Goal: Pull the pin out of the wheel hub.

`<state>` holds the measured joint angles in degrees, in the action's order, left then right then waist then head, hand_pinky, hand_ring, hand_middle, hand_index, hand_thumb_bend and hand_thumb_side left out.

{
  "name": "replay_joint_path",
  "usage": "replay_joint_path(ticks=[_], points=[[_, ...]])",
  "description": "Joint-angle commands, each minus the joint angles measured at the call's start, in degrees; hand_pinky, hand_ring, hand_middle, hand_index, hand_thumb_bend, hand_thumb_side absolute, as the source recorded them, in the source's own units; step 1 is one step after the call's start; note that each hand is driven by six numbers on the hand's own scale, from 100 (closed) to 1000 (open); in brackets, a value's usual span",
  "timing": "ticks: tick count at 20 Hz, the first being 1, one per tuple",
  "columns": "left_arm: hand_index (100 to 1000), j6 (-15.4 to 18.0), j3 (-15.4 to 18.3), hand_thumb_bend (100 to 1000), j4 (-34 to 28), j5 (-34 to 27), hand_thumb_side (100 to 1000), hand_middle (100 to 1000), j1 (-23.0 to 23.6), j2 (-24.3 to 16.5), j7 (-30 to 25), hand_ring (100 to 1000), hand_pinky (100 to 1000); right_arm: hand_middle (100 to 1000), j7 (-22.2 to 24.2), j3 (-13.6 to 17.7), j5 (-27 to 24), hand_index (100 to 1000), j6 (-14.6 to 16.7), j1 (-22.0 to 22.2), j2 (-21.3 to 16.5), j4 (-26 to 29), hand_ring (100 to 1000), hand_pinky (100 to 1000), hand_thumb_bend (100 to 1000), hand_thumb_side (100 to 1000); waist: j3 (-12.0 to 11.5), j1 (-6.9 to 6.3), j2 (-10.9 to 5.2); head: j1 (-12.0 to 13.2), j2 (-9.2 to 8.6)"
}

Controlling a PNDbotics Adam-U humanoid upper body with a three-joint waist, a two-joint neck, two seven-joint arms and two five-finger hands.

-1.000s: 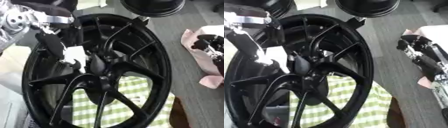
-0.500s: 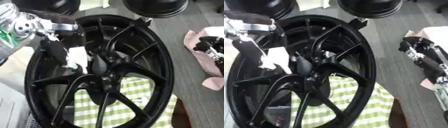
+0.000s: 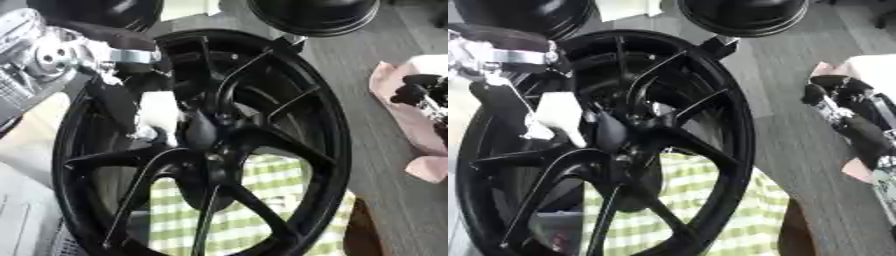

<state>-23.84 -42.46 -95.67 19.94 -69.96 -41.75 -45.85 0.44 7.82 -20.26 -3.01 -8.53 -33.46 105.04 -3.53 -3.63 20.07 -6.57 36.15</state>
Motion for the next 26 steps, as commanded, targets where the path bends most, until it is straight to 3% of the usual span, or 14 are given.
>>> replay_joint_path(ticks=[1, 10, 16, 21, 24, 26], points=[[412, -6.4, 2.2, 364, -2.0, -0.8, 100, 274, -0.5, -3.0, -6.1, 503, 723, 616, -0.3, 0.8, 0.0, 729, 0.0, -0.3, -1.0, 0.6, 695, 918, 392, 410, -0.1, 0.3, -1.21, 0.1, -0.36], [363, -7.3, 7.8, 435, -7.7, -0.1, 100, 230, -0.3, -5.7, -6.1, 475, 708, 617, -0.5, 0.8, -0.4, 730, 0.0, -0.3, -1.1, 0.7, 695, 919, 392, 409, -0.2, 0.2, -1.72, -0.1, -0.47], [326, -9.2, 16.0, 482, -9.2, -0.1, 100, 194, -0.3, -6.3, -2.6, 446, 675, 617, -0.7, 0.9, -0.6, 730, 0.0, -0.2, -1.1, 0.8, 695, 918, 393, 406, -0.6, 0.39, -2.05, -0.4, -0.71], [314, -10.1, 24.2, 498, -7.7, 0.5, 100, 184, 3.4, -10.2, 2.4, 435, 653, 617, -1.1, 1.3, -0.8, 730, 0.3, 0.1, -1.2, 1.3, 695, 918, 392, 406, -1.1, 0.56, -2.11, -0.7, -0.22], [313, -9.0, 26.1, 499, -7.5, -1.5, 100, 182, 5.0, -11.2, 5.4, 433, 648, 617, -1.1, 1.2, -0.8, 730, 0.3, 0.0, -1.3, 1.4, 695, 918, 392, 405, -0.9, 0.47, -2.05, -0.5, -0.25], [307, -9.8, 27.9, 508, -5.8, -1.2, 100, 178, 6.8, -13.0, 7.3, 429, 641, 617, -2.0, 2.6, -0.7, 730, 1.0, 0.8, -1.3, 1.6, 696, 918, 390, 402, -2.3, 0.9, -1.86, -2.2, 0.99]])
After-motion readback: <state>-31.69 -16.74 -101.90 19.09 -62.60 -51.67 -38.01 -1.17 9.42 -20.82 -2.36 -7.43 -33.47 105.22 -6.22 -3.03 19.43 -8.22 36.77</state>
